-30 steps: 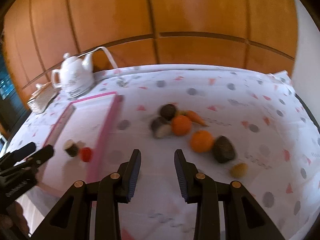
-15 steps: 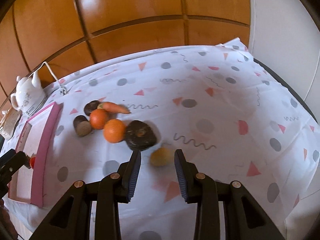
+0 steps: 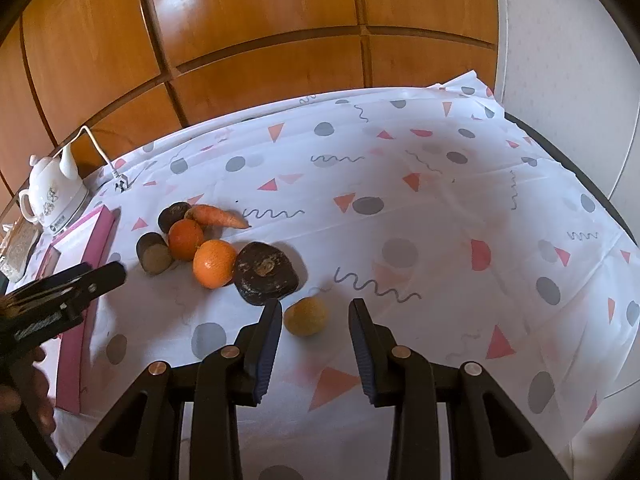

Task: Organize fruits
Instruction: 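Grasp a dark round slice with the left gripper while the right gripper grasps the yellow potato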

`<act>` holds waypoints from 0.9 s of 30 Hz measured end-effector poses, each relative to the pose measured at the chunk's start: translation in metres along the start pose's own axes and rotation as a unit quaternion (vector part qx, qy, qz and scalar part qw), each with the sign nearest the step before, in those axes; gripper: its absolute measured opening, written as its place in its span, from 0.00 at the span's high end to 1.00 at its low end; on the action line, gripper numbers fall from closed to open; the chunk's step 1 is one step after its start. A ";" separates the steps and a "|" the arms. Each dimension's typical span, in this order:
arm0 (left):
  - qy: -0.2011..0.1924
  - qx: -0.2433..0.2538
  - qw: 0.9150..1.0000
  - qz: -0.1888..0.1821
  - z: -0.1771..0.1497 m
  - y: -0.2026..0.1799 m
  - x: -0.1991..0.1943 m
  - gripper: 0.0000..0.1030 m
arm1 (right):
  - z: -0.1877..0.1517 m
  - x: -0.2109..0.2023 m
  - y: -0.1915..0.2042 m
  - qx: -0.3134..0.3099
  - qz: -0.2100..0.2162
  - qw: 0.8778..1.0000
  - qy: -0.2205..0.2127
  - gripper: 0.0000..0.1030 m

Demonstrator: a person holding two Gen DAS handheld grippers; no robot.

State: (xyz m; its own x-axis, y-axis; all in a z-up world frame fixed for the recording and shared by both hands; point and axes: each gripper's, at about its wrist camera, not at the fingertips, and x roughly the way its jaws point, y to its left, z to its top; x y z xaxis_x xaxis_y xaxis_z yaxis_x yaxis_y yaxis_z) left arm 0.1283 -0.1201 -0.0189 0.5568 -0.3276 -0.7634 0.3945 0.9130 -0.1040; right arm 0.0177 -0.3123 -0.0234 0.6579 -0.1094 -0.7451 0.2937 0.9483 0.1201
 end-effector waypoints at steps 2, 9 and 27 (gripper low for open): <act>0.008 0.004 1.000 -0.003 0.006 0.001 0.012 0.34 | 0.002 0.000 -0.004 0.005 0.000 1.000 0.000 0.66; 0.035 0.003 0.999 -0.030 0.017 0.007 0.045 0.55 | 0.006 0.003 -0.020 0.021 -0.005 1.000 0.004 0.66; 0.018 -0.019 0.999 -0.037 -0.008 0.006 0.021 0.66 | -0.004 0.019 -0.007 0.001 0.036 0.999 0.034 0.59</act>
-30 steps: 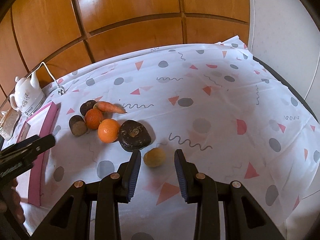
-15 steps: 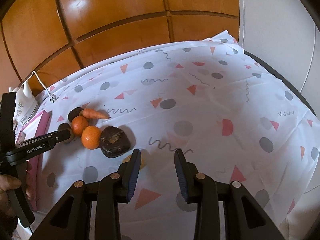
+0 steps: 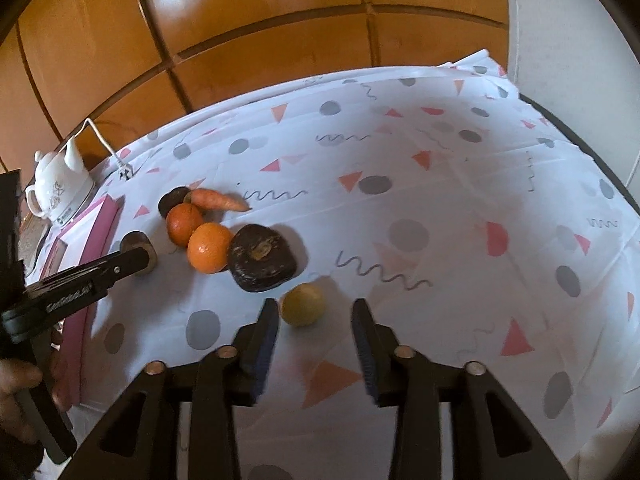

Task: Organize fruits
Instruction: 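Grasp a dark round slice with the left gripper while the right gripper grasps the yellow potato, then carry the slice into the tray with the left gripper while the right places the potato there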

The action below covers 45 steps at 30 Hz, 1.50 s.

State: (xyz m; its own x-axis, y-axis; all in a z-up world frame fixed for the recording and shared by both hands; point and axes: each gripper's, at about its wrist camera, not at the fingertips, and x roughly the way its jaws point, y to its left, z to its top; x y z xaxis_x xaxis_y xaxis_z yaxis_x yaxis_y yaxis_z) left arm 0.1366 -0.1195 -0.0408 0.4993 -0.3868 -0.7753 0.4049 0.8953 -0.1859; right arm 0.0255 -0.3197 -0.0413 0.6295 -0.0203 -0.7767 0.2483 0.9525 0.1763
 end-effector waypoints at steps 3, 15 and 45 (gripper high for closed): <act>-0.007 0.004 1.000 0.003 -0.006 -0.002 -0.008 0.66 | 0.001 0.006 0.007 -0.013 -0.004 1.000 0.003 0.59; -0.038 -0.028 0.999 0.008 -0.017 0.010 -0.053 0.71 | 0.000 0.026 0.021 -0.059 -0.034 0.998 0.018 0.71; 0.003 0.066 0.998 0.006 0.000 0.048 -0.066 0.60 | -0.001 0.026 0.017 -0.057 -0.016 0.998 0.020 0.71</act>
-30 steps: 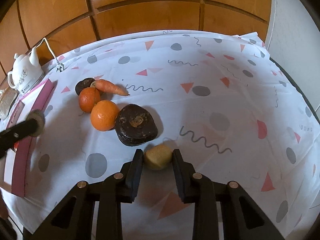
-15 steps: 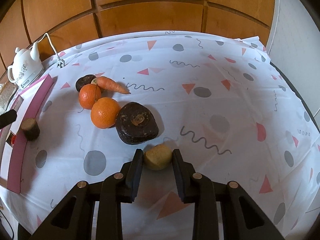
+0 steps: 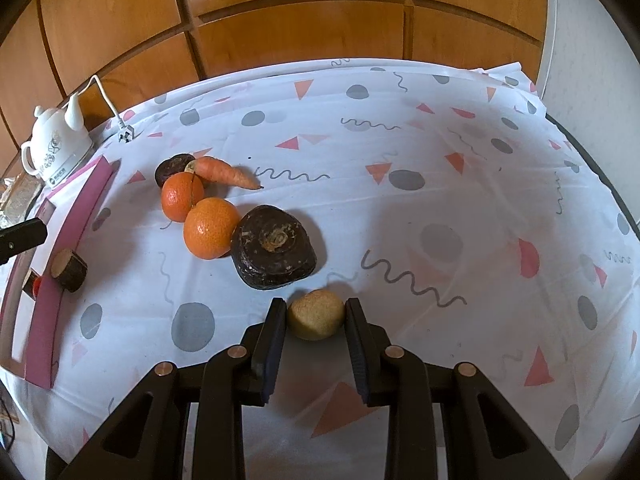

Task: Organize fruits
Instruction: 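Carry the slice into the tray with the left gripper while the right places the potato there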

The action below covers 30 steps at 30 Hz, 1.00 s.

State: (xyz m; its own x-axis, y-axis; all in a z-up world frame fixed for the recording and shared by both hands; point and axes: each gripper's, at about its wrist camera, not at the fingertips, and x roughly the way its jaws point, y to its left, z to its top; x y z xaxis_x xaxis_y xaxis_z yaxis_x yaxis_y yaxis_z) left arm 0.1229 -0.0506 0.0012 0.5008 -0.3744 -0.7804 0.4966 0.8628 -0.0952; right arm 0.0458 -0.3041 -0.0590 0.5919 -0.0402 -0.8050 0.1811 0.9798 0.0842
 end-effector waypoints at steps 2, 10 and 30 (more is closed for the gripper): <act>0.015 0.035 0.999 -0.004 -0.003 -0.006 0.002 0.55 | 0.000 0.001 -0.002 0.001 0.005 1.000 -0.001 0.71; 0.097 0.166 0.981 0.003 -0.012 -0.028 0.024 0.55 | 0.000 0.000 -0.004 0.010 0.012 1.000 -0.003 0.71; 0.153 0.236 0.959 -0.021 0.005 -0.016 0.051 0.63 | 0.002 0.000 -0.005 0.009 0.018 1.000 0.000 0.71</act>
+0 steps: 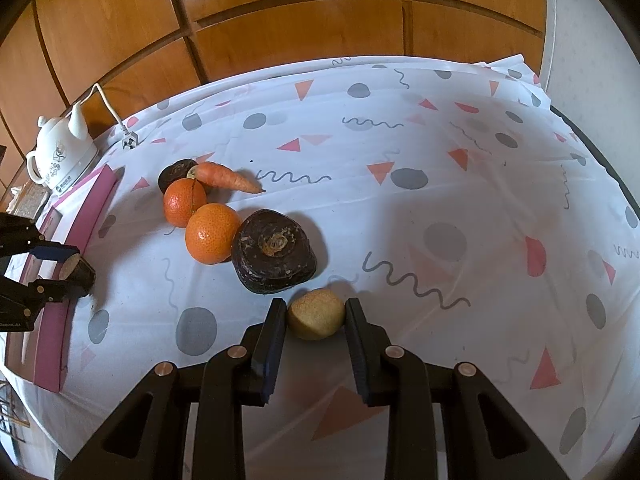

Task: Organize fruits
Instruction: 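Carry the slice into the tray with the left gripper while the right places the potato there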

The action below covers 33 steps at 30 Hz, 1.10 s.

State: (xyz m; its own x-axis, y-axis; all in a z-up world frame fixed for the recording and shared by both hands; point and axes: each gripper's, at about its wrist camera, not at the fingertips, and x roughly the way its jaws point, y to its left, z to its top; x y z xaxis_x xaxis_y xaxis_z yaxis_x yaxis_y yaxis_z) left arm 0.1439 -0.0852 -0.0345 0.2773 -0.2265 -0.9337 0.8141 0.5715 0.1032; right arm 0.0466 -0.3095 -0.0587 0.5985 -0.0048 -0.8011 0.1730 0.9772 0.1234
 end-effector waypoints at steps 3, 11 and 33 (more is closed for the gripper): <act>-0.041 -0.062 0.997 -0.012 -0.009 0.007 -0.008 0.63 | -0.001 0.000 0.001 -0.001 -0.001 1.000 -0.001 0.71; -0.156 -0.241 0.957 -0.027 -0.039 0.029 -0.052 0.63 | -0.002 -0.015 0.013 -0.022 0.004 1.000 -0.017 0.72; -0.164 -0.450 0.873 0.092 -0.142 0.107 -0.075 0.60 | 0.031 -0.013 0.247 -0.221 0.223 0.949 0.008 0.72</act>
State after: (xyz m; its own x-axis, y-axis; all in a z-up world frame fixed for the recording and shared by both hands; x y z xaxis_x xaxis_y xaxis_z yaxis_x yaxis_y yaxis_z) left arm 0.1380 0.1047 -0.0018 0.6127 -0.1953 -0.7658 0.0507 0.9767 -0.2085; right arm 0.1058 -0.0748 0.0010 0.5225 0.4303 -0.7361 -0.4430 0.8746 0.1969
